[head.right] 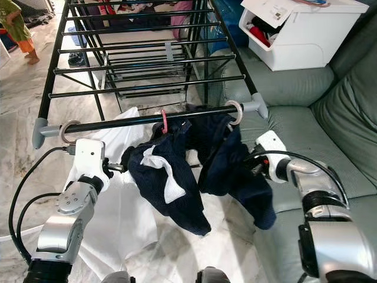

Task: Hang hanger

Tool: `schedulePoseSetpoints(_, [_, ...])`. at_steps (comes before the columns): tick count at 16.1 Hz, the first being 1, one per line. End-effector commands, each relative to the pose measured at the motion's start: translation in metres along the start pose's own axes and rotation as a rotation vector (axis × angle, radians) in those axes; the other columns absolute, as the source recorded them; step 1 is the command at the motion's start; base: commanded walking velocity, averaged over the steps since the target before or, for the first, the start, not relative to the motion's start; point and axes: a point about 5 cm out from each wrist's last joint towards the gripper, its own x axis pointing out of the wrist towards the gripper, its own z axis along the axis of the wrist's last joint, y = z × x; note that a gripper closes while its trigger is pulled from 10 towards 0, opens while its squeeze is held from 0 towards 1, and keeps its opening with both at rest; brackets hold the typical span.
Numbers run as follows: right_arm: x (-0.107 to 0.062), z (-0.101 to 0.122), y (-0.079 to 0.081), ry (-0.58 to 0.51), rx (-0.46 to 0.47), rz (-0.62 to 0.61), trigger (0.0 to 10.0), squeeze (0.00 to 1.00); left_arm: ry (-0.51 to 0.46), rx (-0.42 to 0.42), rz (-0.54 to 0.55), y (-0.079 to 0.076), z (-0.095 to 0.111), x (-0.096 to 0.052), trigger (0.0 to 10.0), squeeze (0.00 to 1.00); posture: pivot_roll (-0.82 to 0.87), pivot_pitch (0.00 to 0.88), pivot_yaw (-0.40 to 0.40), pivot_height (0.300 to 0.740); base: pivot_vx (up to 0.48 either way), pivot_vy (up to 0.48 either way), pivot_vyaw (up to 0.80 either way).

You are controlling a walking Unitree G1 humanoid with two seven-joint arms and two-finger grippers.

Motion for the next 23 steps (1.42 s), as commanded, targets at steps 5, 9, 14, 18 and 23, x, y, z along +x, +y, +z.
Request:
schedulePoseSetpoints(5, [0.005, -0.005, 0.007, -0.036, 0.052, 0.011, 10.0, 1.00, 0.010, 0.009, -0.011, -0.001, 0.000, -0.001, 10.0, 0.00, 0.04, 0.036, -0.003, 0.740, 0.000, 0.000, 0.00])
schedulePoseSetpoints(9, [0.006, 0.003, 0.006, -0.058, 0.042, 0.016, 10.0, 1.00, 0.011, 0.015, -0.018, -0.001, 0.000, 0.000, 10.0, 0.00, 0.04, 0.036, -0.003, 0.740, 0.000, 0.000, 0.00])
schedulePoseSetpoints(14, [0.014, 0.007, 0.016, -0.048, 0.023, 0.092, 10.0, 0.00, 0.015, 0.011, -0.012, -0.001, -0.001, -0.001, 10.0, 0.00, 0.05, 0.035, -0.008, 0.740, 0.000, 0.000, 0.00])
schedulePoseSetpoints(18, [0.019, 0.004, 0.020, -0.028, 0.014, 0.068, 7.5, 0.00, 0.019, 0.011, -0.016, -0.002, -0.001, -0.001, 10.0, 0.00, 0.05, 0.036, -0.008, 0.740, 0.000, 0.000, 0.00])
schedulePoseSetpoints(23, [0.027, 0.006, 0.025, -0.036, 0.014, 0.039, 0.0, 0.00, 0.024, 0.010, -0.016, -0.002, -0.002, -0.002, 10.0, 0.00, 0.05, 0.047, -0.009, 0.740, 0.000, 0.000, 0.00])
